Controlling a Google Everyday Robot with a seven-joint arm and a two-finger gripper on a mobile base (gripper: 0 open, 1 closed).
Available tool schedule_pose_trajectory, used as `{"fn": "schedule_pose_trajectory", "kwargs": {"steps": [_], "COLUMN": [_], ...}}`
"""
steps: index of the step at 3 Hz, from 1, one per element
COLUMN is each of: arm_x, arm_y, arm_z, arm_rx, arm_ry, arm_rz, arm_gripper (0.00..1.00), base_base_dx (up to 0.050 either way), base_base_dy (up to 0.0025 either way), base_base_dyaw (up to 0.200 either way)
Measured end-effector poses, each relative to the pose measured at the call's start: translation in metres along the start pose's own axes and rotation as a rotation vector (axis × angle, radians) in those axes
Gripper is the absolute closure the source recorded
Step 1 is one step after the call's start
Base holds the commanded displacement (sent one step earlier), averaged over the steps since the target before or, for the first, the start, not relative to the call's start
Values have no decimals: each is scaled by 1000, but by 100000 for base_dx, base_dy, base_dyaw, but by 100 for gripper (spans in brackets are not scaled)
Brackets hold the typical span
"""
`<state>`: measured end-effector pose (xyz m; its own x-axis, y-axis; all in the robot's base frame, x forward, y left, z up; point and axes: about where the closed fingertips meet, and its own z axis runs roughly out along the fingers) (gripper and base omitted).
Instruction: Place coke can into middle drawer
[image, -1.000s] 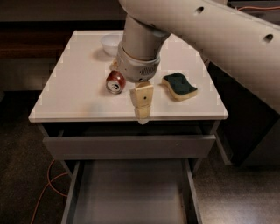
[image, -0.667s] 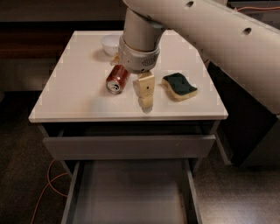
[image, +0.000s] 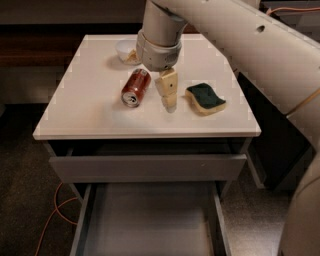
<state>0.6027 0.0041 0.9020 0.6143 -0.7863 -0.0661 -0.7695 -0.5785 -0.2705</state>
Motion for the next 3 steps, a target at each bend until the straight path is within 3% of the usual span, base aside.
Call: {"fn": "schedule_pose_trajectory", "kwargs": {"steps": [1, 2, 3], "arm_x": [13, 21, 28], "arm_y": [-32, -54, -70], "arm_z": [17, 30, 56], "arm_rx": [-6, -18, -68], "arm_ry": [8, 17, 16], "arm_rz": [-99, -145, -187], "arm_gripper": [0, 0, 0], "base_base_dx": [0, 0, 0], "base_base_dy": [0, 0, 0], "base_base_dyaw": [0, 0, 0]}}
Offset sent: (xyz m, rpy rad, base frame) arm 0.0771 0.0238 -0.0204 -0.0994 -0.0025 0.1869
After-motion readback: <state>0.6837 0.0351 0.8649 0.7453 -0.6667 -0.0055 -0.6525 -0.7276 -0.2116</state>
